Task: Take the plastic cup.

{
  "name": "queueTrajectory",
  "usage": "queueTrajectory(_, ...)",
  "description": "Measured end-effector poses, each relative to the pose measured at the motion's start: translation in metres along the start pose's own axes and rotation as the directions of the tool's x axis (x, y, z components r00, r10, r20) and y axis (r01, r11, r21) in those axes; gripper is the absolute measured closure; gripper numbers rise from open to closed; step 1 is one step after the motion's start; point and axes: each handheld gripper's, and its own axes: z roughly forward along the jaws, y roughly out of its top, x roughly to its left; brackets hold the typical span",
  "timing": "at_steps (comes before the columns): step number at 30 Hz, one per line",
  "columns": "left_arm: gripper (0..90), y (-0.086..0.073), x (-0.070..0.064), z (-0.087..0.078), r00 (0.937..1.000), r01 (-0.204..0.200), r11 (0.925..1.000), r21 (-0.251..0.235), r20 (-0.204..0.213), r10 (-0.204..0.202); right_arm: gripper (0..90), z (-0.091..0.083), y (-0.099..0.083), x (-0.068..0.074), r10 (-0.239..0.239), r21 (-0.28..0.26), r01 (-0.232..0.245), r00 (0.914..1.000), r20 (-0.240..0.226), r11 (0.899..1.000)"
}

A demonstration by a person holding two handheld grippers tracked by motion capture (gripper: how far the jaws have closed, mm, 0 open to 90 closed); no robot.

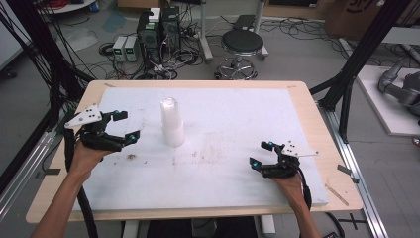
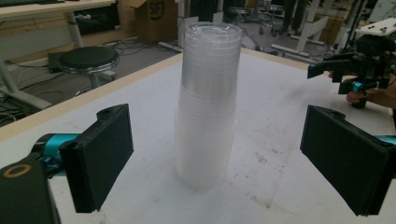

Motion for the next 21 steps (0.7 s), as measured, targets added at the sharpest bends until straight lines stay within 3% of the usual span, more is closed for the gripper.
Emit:
queueTrajectory(4, 9.4, 0.011, 0.007, 0.008, 0.9991, -0.022, 0.9993, 0.030, 0.036, 0.021, 14.6, 0.000, 0.000, 0.000, 0.001, 0.001, -0.001, 1.0000, 0.000, 1.000)
queueTrajectory(11, 9.4, 0.029, 0.017, 0.022, 0.9930, -0.051, 0.9979, 0.039, 0.109, 0.047, 14.6, 0.000, 0.000, 0.000, 0.009, 0.003, -0.009, 1.0000, -0.001, 1.000)
queueTrajectory(18, 9.4, 0.044, 0.026, 0.037, 0.9821, -0.081, 0.9949, 0.060, 0.175, 0.069, 14.7, 0.000, 0.000, 0.000, 0.007, -0.001, -0.007, 1.0000, 0.001, 1.000)
queueTrajectory(21, 9.4, 0.048, 0.029, 0.042, 0.9767, -0.087, 0.9953, 0.043, 0.201, 0.076, 14.7, 0.000, 0.000, 0.000, 0.006, -0.001, -0.006, 1.0000, 0.001, 1.000)
